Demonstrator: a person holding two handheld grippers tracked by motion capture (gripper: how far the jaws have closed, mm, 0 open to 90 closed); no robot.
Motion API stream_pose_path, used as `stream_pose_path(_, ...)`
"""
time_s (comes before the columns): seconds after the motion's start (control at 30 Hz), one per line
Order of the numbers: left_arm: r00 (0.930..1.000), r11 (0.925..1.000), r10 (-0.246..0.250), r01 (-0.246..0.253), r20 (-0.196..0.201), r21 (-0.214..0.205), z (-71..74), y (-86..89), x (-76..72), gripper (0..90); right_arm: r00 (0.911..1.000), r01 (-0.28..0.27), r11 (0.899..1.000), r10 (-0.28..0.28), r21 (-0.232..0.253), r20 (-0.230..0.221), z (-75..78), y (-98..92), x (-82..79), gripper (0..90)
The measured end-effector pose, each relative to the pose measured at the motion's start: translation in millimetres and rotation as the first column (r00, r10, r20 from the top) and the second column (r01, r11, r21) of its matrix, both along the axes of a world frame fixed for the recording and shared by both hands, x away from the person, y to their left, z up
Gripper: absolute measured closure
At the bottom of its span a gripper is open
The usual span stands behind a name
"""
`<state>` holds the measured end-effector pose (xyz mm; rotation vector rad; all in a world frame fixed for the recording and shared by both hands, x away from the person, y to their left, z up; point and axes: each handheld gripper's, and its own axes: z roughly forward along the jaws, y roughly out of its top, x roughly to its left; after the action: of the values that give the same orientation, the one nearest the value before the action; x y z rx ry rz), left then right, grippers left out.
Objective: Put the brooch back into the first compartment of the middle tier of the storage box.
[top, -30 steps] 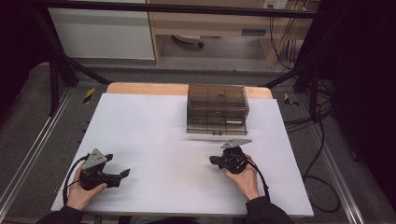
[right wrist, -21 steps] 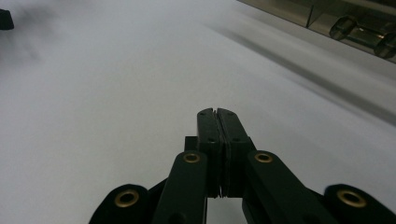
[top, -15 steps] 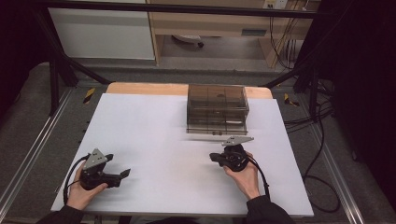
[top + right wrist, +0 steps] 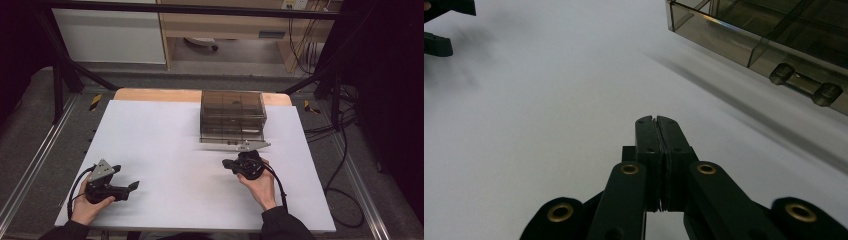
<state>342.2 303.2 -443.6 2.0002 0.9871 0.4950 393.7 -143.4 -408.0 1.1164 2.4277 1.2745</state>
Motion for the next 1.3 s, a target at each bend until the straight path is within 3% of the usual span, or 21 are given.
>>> stream_pose_path(1.3,1.0,1.0,0.001,-0.001,0.001,0.0,0.2,0.4,-0.3,7.2,0.9982,0.038,0.999,-0.04,0.03,0.045,35.5,16.1,33.1,89.5)
